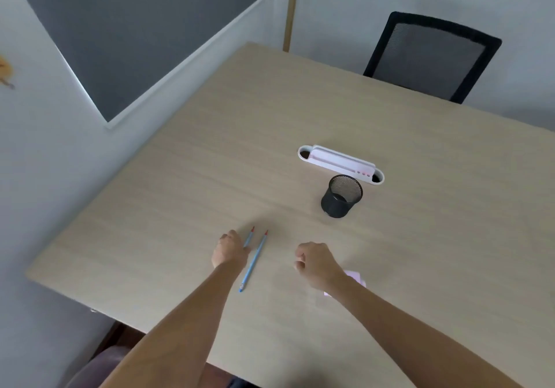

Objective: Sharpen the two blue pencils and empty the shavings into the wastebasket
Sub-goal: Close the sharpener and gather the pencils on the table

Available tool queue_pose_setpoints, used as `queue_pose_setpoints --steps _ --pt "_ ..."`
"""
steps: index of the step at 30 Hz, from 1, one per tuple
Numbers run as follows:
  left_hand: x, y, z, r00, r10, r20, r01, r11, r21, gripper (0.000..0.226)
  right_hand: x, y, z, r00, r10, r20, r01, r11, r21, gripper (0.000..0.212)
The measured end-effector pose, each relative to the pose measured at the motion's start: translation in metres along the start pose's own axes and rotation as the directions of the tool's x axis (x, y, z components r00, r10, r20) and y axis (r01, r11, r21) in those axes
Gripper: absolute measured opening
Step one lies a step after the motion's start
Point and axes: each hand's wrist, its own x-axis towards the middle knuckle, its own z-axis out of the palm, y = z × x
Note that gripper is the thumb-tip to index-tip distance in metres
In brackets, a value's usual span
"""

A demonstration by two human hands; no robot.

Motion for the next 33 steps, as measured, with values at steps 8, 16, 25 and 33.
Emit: queue_pose_setpoints --steps 8,16,25,33 --pt "0.014 -0.007 0.003 0.998 0.049 0.039 -0.05 0.999 0.016 0.03 0.06 -0.052 0.049 0.976 0.208 0.058 -0.213 0.972 0.099 0.044" --pt "0.019 -0.009 -0.045 0.972 0.179 -0.153 -0.212 0.947 -0.241 0.016 0.076 -0.066 0.045 0.944 0.29 0.16 -0.324 0.907 0.27 0.032" --pt "0.034 0.132 -0.065 0.917 0.318 -0.241 -0.399 0.725 -0.561 0.008 0.048 0.02 -0.086 0.867 0.343 -0.362 -0.124 0.851 0.51 0.023" --pt "0.043 0.247 -0.034 0.909 0.359 -0.214 -0.412 0.687 -0.599 0.01 0.064 0.1 -0.165 0.631 0.458 -0.626 -0.061 0.834 0.549 0.013"
